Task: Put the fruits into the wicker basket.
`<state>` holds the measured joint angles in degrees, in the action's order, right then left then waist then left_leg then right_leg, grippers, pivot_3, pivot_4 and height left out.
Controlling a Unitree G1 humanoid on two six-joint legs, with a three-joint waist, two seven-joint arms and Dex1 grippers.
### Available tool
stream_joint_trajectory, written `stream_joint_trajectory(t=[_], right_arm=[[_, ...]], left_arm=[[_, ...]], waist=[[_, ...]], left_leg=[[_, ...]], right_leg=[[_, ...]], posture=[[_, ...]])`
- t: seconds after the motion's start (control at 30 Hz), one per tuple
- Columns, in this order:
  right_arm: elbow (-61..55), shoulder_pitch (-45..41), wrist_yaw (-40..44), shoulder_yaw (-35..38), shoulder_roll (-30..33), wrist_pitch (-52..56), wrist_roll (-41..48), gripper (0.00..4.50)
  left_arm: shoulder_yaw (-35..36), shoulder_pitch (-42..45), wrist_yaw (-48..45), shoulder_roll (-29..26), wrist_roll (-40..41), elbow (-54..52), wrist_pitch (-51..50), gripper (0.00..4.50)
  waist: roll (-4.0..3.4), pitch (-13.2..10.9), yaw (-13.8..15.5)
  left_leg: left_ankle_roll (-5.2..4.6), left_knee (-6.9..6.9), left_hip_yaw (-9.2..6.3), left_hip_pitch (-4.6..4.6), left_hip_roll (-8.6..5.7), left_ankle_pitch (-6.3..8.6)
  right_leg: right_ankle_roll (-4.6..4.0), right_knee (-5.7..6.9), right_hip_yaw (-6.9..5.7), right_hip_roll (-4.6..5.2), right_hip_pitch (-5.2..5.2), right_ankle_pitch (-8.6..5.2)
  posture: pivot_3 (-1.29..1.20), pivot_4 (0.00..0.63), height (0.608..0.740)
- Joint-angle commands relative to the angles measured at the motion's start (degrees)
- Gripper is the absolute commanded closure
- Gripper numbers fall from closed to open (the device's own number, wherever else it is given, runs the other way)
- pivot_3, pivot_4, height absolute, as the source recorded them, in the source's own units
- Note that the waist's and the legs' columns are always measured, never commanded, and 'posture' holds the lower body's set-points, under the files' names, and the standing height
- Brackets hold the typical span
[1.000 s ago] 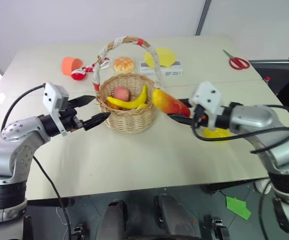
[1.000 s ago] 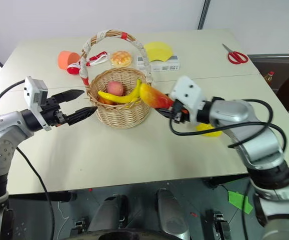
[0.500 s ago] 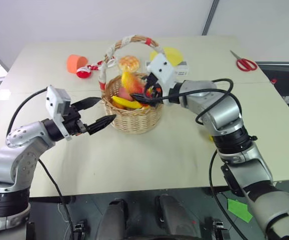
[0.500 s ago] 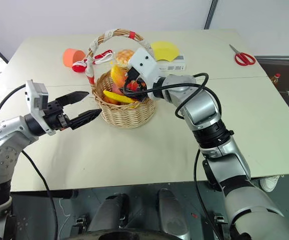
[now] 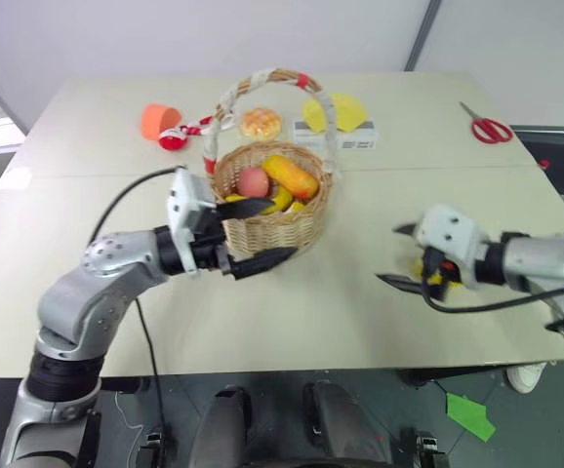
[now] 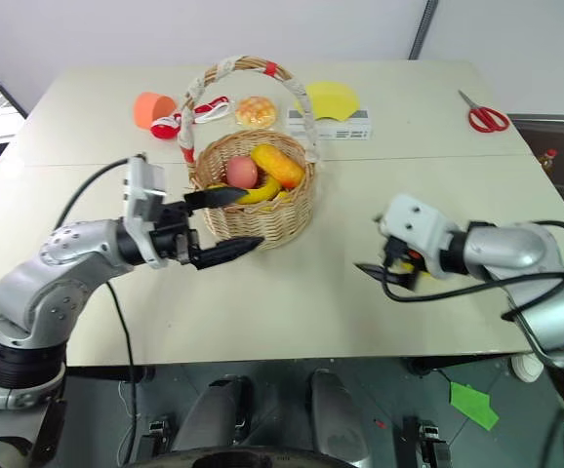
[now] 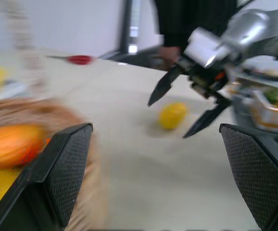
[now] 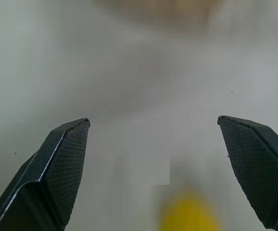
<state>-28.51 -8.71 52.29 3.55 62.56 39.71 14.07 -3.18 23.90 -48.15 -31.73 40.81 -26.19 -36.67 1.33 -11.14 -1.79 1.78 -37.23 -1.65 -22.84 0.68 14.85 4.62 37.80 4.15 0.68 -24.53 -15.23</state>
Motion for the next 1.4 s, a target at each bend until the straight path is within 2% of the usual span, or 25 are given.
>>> stream_joint_trajectory(t=[0.03, 0.23, 0.4, 0.57, 0.6, 0.73, 0.87, 0.97, 1.03, 1.13, 1.27, 1.4], right_arm=[[-1.02, 2.59, -1.04, 2.94, 2.57, -2.05, -3.33, 0.05], [7.46, 1.81, -4.91, -2.45, 1.85, -6.58, -11.26, 0.05], [12.37, -0.57, -5.16, -5.30, -0.56, -8.00, -12.96, 0.05], [13.41, -2.09, -4.73, -5.49, -1.74, -9.12, -13.64, 2.44], [13.27, -2.53, -4.87, -5.61, -1.77, -10.05, -14.13, 2.80], [10.98, -5.81, -4.18, -4.85, -3.87, -12.07, -12.38, 2.80], [4.83, -17.93, -4.14, -3.65, -13.37, -7.96, -2.73, 2.80], [5.74, -28.63, -8.49, -6.88, -24.18, -5.07, -0.31, 2.80], [9.18, -34.01, -11.63, -10.47, -31.18, -5.12, -1.99, 2.80], [17.96, -39.90, -16.58, -16.20, -38.11, -5.85, -7.72, 2.80], [26.28, -42.49, -18.25, -19.42, -43.14, -8.09, -10.43, 2.80], [28.07, -43.24, -18.97, -18.46, -45.16, -9.69, -10.48, 1.11]], left_arm=[[-3.28, 1.83, -1.92, 0.78, -2.45, 0.38, 2.13, 0.00], [-5.00, 3.45, -3.97, 1.89, -4.38, 2.68, 3.97, 0.00], [-3.97, 2.51, -3.79, 1.76, -4.02, 1.52, 3.90, 0.00], [-3.17, 1.43, -3.21, 1.36, -4.26, 0.60, 4.00, 0.00], [-2.80, 1.12, -2.84, 1.36, -4.32, 0.43, 4.15, 0.00], [0.81, 0.07, -1.69, 0.65, -3.46, 1.18, 4.65, 0.00], [9.47, -1.86, -0.98, -3.63, -4.44, 5.76, 6.84, 0.00], [14.34, -2.48, -0.25, -5.63, -4.24, 8.71, 7.73, 0.00], [16.24, -3.15, 0.01, -6.33, -3.93, 9.39, 8.06, 0.00], [16.57, -4.34, 0.92, -6.25, -4.38, 8.75, 8.34, 0.00], [16.15, -6.36, 2.71, -5.22, -3.98, 5.85, 8.00, 0.00], [16.62, -8.27, 4.04, -4.83, -3.24, 3.90, 7.54, 0.00]], waist=[[0.00, 0.00, -0.63], [0.01, 0.00, -0.76], [0.01, 0.00, -0.67], [0.01, 0.00, -0.67], [0.01, 0.00, -0.65], [0.00, 0.00, -0.75], [-0.05, -0.04, -1.58], [-0.04, -0.06, -1.83], [-0.02, -0.05, -1.93], [0.01, -0.03, -1.51], [0.03, -0.02, -0.33], [0.03, -0.02, -0.34]], left_leg=[[0.00, 0.01, -0.02, 0.11, 0.02, 0.00], [0.00, 0.04, 0.03, 0.40, 0.05, -0.01], [0.00, 0.05, 0.03, 0.35, 0.02, 0.00], [0.00, 0.02, 0.02, 0.36, 0.02, -0.01], [0.00, 0.02, 0.02, 0.36, 0.02, -0.01], [0.00, 0.02, 0.02, 0.37, 0.03, -0.01], [0.00, 0.05, -0.02, 0.44, 0.12, -0.01], [0.01, 0.04, -0.06, 0.45, 0.17, -0.01], [0.02, 0.07, -0.08, 0.42, 0.15, -0.01], [0.02, 0.09, -0.12, 0.33, 0.17, -0.01], [0.04, 0.08, -0.13, 0.21, -0.03, -0.02], [0.04, 0.04, -0.19, -0.05, -0.10, -0.02]], right_leg=[[-0.01, 0.04, 0.01, -0.07, 0.06, -0.01], [-0.03, 0.17, 0.11, -0.19, 0.24, -0.04], [0.01, 0.16, 0.13, -0.10, 0.23, -0.06], [0.02, 0.18, 0.13, -0.10, 0.24, -0.05], [0.02, 0.18, 0.14, -0.10, 0.24, -0.05], [0.02, 0.18, 0.14, -0.10, 0.23, -0.05], [0.01, 0.25, 0.18, -0.16, 0.22, -0.05], [-0.01, 0.30, 0.12, -0.21, 0.21, -0.04], [-0.03, 0.31, 0.09, -0.17, 0.21, -0.04], [-0.03, 0.26, 0.03, -0.01, 0.18, -0.04], [-0.01, 0.22, 0.03, 0.31, 0.11, -0.01], [0.01, 0.23, -0.01, 0.46, -0.12, 0.01]], posture=[[0.00, 0.150, 0.740], [0.00, 0.150, 0.740], [0.00, 0.150, 0.740], [0.00, 0.150, 0.740], [0.00, 0.150, 0.740], [0.00, 0.150, 0.740], [0.00, 0.150, 0.740], [0.00, 0.150, 0.740], [0.00, 0.150, 0.740], [0.00, 0.150, 0.740], [0.00, 0.150, 0.740], [0.00, 0.150, 0.740]])
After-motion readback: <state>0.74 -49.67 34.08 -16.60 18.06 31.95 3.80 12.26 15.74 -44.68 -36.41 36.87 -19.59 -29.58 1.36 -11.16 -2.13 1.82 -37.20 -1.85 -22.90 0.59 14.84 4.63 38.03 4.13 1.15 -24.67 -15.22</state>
